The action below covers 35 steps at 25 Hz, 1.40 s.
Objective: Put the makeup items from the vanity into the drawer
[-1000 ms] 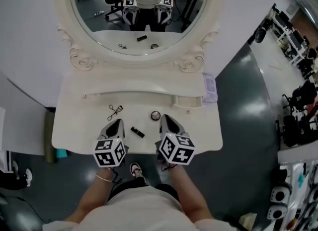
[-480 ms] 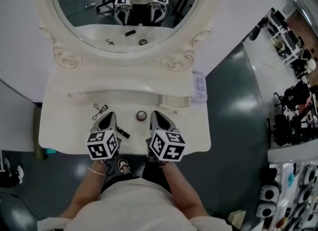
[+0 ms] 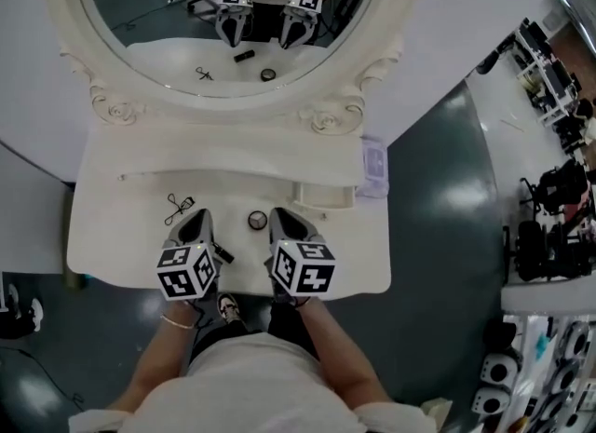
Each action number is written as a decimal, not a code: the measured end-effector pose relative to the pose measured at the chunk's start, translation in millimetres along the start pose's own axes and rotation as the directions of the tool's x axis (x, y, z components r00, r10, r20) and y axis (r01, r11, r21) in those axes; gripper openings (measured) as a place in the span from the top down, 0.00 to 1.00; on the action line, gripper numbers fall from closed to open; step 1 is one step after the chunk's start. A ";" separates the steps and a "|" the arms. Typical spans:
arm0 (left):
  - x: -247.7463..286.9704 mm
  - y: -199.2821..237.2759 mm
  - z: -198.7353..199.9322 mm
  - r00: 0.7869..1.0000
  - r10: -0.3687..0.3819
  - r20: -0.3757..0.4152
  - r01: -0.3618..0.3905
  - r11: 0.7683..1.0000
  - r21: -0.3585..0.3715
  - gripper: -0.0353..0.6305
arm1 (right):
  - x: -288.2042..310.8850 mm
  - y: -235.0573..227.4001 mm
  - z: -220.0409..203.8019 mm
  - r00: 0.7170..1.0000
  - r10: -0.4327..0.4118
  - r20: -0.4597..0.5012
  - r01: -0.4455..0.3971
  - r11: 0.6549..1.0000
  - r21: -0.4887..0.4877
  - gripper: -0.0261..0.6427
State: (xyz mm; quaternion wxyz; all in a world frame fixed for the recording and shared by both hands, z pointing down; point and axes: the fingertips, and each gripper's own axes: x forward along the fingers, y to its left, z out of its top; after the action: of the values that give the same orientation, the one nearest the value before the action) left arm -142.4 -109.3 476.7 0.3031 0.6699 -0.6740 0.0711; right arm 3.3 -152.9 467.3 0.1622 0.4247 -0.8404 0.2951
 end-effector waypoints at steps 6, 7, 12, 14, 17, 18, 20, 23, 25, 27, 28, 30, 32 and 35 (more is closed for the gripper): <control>14.1 -3.7 -26.7 0.998 0.006 -0.062 -0.007 1.000 -0.011 0.94 | 15.5 -7.2 -25.6 0.997 0.029 -0.067 -0.028 1.000 0.008 0.92; 16.3 -3.7 -29.5 0.998 0.009 -0.067 -0.010 1.000 -0.015 0.94 | 18.8 -7.9 -30.3 0.996 0.036 -0.081 -0.035 0.999 0.008 0.88; 23.5 -4.0 -39.0 0.996 0.028 -0.079 -0.030 0.999 -0.030 0.94 | 34.1 -10.7 -53.1 0.987 0.060 -0.146 -0.061 0.998 -0.007 0.80; 24.9 -4.3 -41.8 0.996 0.033 -0.081 -0.036 0.999 -0.036 0.94 | 39.9 -12.0 -61.5 0.983 0.064 -0.172 -0.069 0.997 -0.020 0.77; 25.5 -4.0 -46.4 0.996 0.041 -0.085 -0.045 0.998 -0.042 0.94 | 48.8 -14.2 -72.7 0.977 0.061 -0.206 -0.073 0.996 -0.055 0.73; 25.5 -3.4 -48.2 0.995 0.045 -0.086 -0.048 0.998 -0.043 0.94 | 51.9 -14.9 -75.9 0.975 0.057 -0.215 -0.073 0.995 -0.071 0.71; 25.4 -1.8 -52.5 0.994 0.052 -0.092 -0.057 0.997 -0.045 0.94 | 57.6 -15.8 -82.2 0.971 0.051 -0.233 -0.075 0.993 -0.096 0.69; 25.3 2.1 -59.1 0.993 0.065 -0.102 -0.070 0.996 -0.055 0.94 | 65.7 -15.6 -91.7 0.963 0.047 -0.266 -0.081 0.990 -0.119 0.65; 25.0 5.1 -63.2 0.991 0.073 -0.108 -0.080 0.995 -0.066 0.94 | 70.4 -15.1 -97.4 0.957 0.040 -0.286 -0.082 0.987 -0.136 0.64; 25.0 8.1 -66.1 0.991 0.079 -0.112 -0.087 0.993 -0.075 0.94 | 75.1 -14.9 -101.9 0.953 0.029 -0.303 -0.080 0.985 -0.154 0.62; 25.2 9.5 -66.9 0.990 0.081 -0.112 -0.090 0.993 -0.078 0.94 | 77.3 -15.0 -103.7 0.950 0.023 -0.310 -0.077 0.983 -0.164 0.62; 25.5 12.1 -67.7 0.990 0.084 -0.111 -0.093 0.992 -0.084 0.94 | 81.2 -15.2 -106.9 0.945 0.009 -0.326 -0.072 0.981 -0.182 0.61; 25.5 14.4 -68.2 0.990 0.086 -0.109 -0.097 0.991 -0.091 0.94 | 83.9 -15.1 -109.3 0.941 -0.005 -0.339 -0.065 0.979 -0.193 0.61; 24.3 17.4 -68.2 0.990 0.087 -0.107 -0.097 0.990 -0.099 0.94 | 86.5 -14.9 -111.2 0.937 -0.029 -0.347 -0.049 0.976 -0.212 0.61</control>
State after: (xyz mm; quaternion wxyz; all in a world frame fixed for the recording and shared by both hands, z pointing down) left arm -135.5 -94.4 549.3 0.3682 0.6168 -0.6906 0.0839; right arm -33.0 -142.8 603.9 0.3521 0.3412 -0.8277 0.2730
